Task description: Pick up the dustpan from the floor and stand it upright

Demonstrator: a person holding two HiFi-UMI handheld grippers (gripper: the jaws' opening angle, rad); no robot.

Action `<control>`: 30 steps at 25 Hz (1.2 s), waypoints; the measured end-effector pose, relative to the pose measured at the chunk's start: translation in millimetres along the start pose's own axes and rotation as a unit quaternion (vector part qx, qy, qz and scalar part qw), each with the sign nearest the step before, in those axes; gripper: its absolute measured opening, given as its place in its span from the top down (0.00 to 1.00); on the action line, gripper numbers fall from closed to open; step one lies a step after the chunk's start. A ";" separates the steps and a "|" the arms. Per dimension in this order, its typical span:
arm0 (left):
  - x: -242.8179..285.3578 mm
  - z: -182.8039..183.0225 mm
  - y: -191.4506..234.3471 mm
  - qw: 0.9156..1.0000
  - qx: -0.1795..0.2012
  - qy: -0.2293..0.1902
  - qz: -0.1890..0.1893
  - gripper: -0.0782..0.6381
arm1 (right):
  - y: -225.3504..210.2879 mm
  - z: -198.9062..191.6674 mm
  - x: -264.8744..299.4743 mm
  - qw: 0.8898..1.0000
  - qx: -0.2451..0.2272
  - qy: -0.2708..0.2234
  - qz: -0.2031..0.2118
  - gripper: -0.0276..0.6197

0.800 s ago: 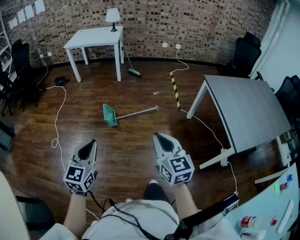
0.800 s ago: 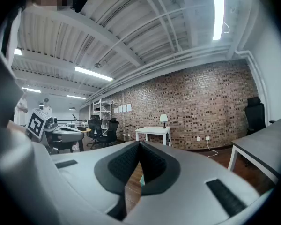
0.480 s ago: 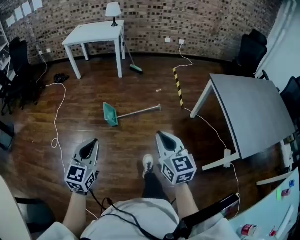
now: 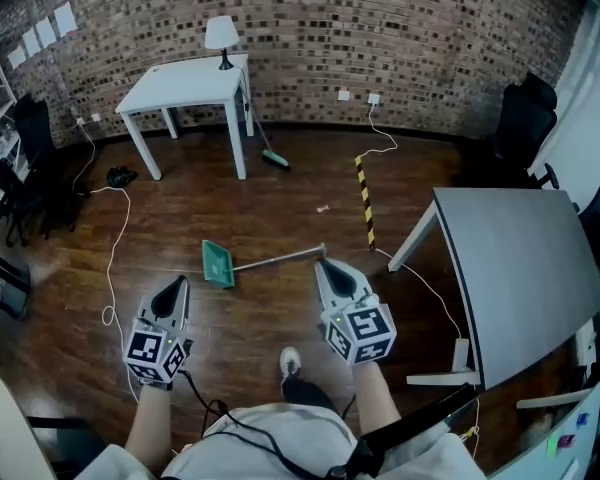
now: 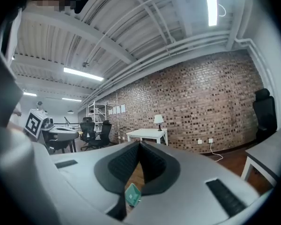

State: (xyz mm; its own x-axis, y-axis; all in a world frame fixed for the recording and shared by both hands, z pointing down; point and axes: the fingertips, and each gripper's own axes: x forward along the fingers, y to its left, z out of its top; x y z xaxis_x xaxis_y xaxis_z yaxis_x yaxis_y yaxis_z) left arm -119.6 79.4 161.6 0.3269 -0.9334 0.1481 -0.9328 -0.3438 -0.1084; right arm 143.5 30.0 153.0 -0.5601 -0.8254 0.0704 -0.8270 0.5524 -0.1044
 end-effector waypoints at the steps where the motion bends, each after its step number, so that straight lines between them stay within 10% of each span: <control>1: 12.2 3.6 3.5 1.000 0.002 0.000 0.007 0.90 | -13.3 3.1 10.3 1.000 0.000 0.002 0.001 0.98; 23: 100.5 1.0 68.9 1.000 0.008 0.012 0.016 0.90 | -48.6 0.5 126.2 0.999 -0.010 0.029 0.018 0.98; 30: 117.7 -22.6 91.1 0.998 0.026 0.055 -0.023 0.89 | -42.8 -14.9 156.7 0.996 0.073 0.050 0.017 0.89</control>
State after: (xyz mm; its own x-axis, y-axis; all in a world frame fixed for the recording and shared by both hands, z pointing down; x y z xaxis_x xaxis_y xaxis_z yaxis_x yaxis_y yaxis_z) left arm -169.5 -59.5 191.3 0.3476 -0.9005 0.2614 -0.9071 -0.3935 -0.1496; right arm 90.4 -121.2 183.3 -0.5950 -0.7874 0.1612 -0.7963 0.5502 -0.2515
